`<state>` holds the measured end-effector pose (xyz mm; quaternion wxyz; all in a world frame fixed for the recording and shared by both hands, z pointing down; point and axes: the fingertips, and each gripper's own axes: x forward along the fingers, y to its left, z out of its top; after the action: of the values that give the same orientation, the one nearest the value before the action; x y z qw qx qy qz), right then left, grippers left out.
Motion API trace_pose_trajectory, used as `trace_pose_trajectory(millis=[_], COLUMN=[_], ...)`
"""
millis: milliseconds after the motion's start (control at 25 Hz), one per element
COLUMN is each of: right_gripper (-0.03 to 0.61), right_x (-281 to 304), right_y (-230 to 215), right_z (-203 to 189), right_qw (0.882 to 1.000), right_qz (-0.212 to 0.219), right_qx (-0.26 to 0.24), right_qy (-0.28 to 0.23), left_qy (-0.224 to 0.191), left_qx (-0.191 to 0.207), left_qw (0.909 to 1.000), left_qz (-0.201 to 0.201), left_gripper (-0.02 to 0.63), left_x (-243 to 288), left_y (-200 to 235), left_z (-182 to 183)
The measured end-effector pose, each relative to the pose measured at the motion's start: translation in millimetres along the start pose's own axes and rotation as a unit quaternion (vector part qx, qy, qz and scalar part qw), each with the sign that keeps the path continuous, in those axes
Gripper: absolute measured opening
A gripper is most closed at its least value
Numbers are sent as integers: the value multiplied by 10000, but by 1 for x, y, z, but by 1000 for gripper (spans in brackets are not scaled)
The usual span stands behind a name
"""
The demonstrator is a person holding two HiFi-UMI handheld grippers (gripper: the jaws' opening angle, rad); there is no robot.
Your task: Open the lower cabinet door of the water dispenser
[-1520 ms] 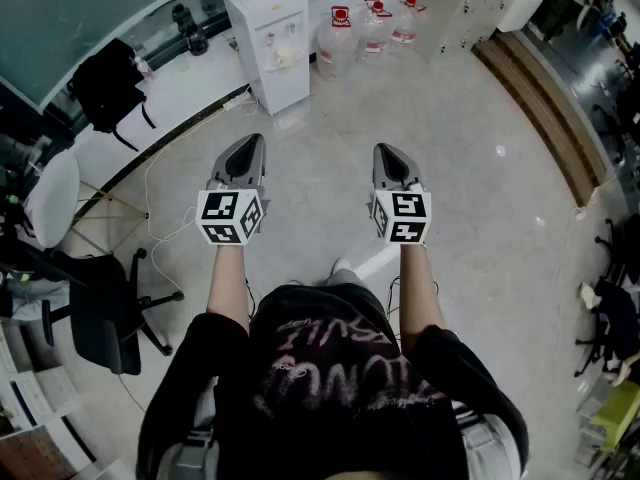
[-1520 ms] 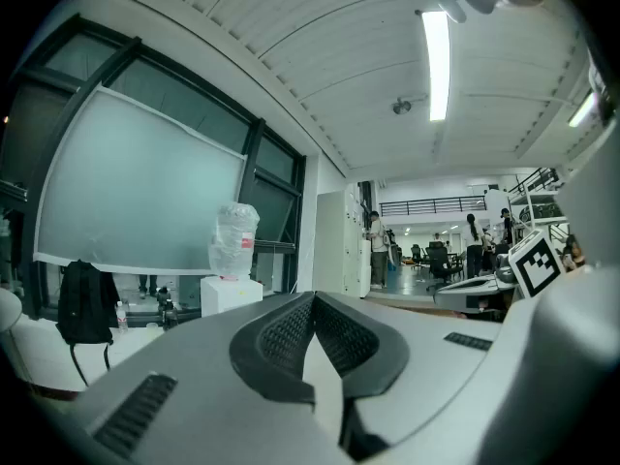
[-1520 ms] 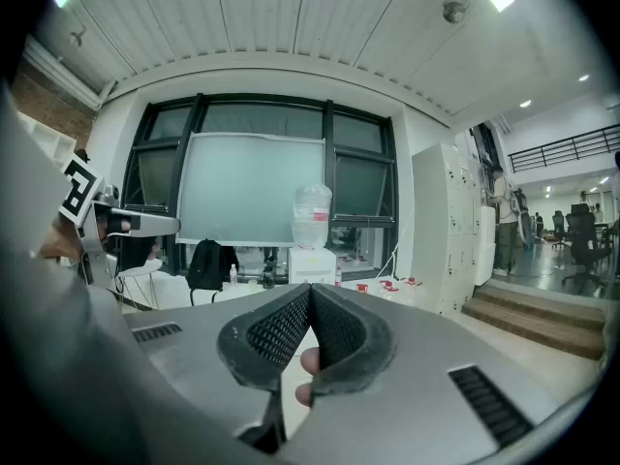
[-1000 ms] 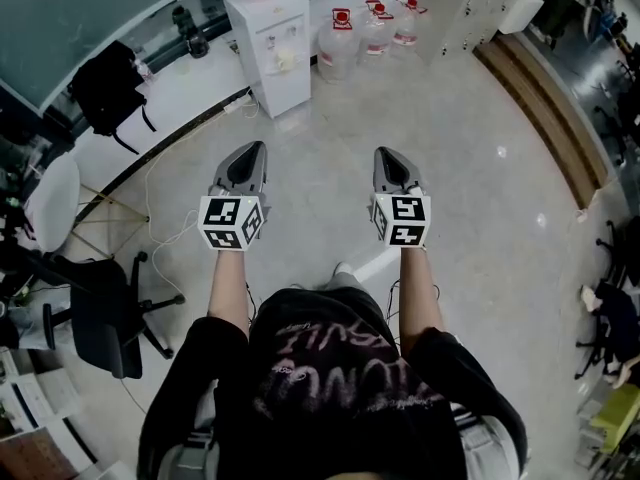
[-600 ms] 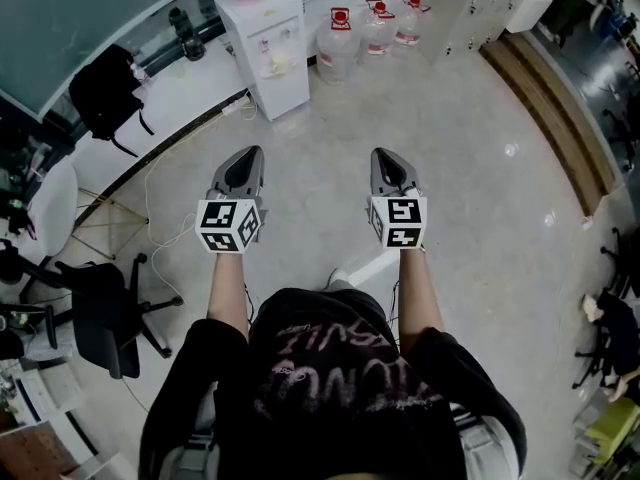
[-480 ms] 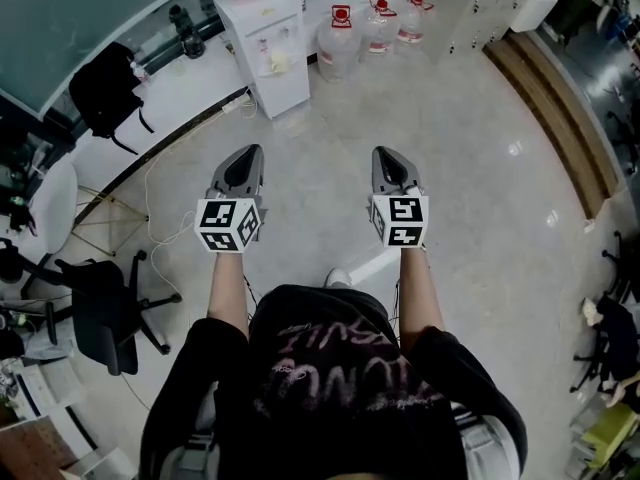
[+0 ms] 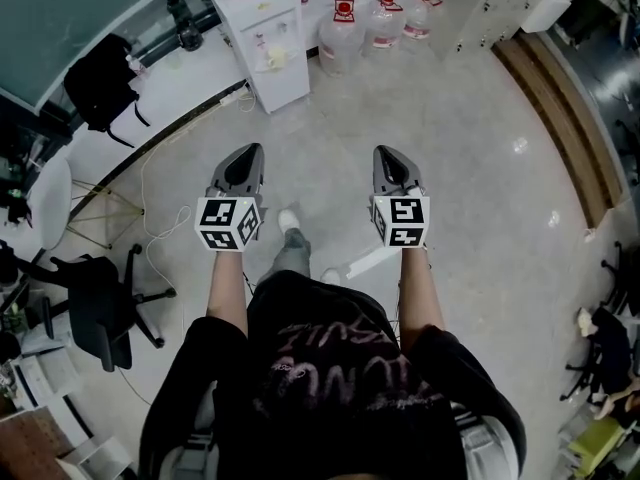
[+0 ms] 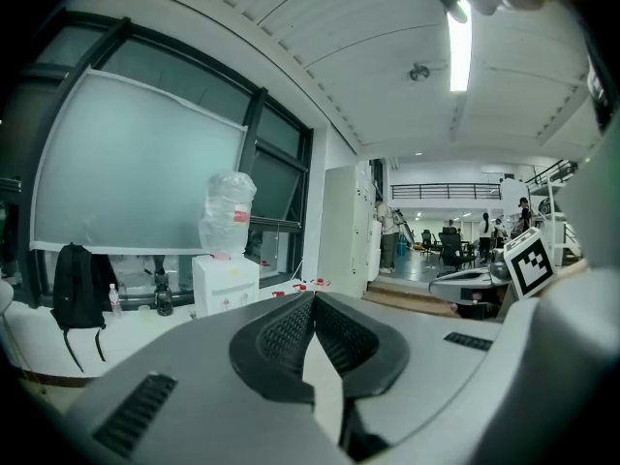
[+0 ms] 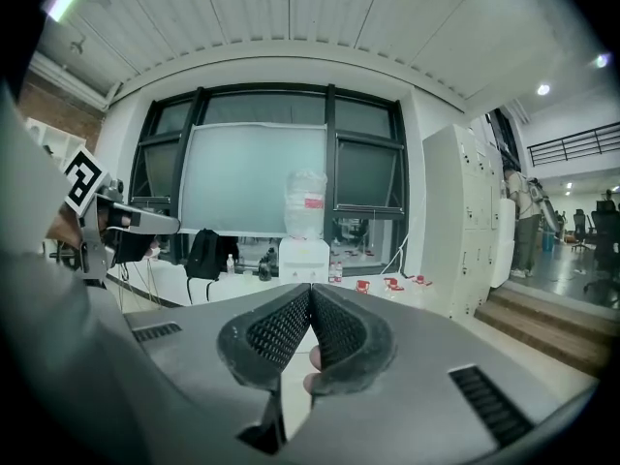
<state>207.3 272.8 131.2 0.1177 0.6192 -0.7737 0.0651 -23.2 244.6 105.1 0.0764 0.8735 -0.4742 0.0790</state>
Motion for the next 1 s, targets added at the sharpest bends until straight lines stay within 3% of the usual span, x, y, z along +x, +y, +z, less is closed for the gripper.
trace_pose_trajectory(millis=[320,520,1000], right_gripper=[15,15,17], right_x=[71,137,299], right_y=[-17,-31,-49], right_z=[6,15,37], right_qw=[9999,9996,9984], right_qz=[-11,-83,-256], right_qx=[23,33,-14], right_qy=[102,262,495], left_qy=[-8,173,425], left_qx=[-119,-139,-253], left_qw=[9999,9994,9972], left_qz=[-38,-265,-560], left_gripper=[12,12,12], left_x=[67,124,254], left_y=[43,67,172], left_z=[-2,-5,-2])
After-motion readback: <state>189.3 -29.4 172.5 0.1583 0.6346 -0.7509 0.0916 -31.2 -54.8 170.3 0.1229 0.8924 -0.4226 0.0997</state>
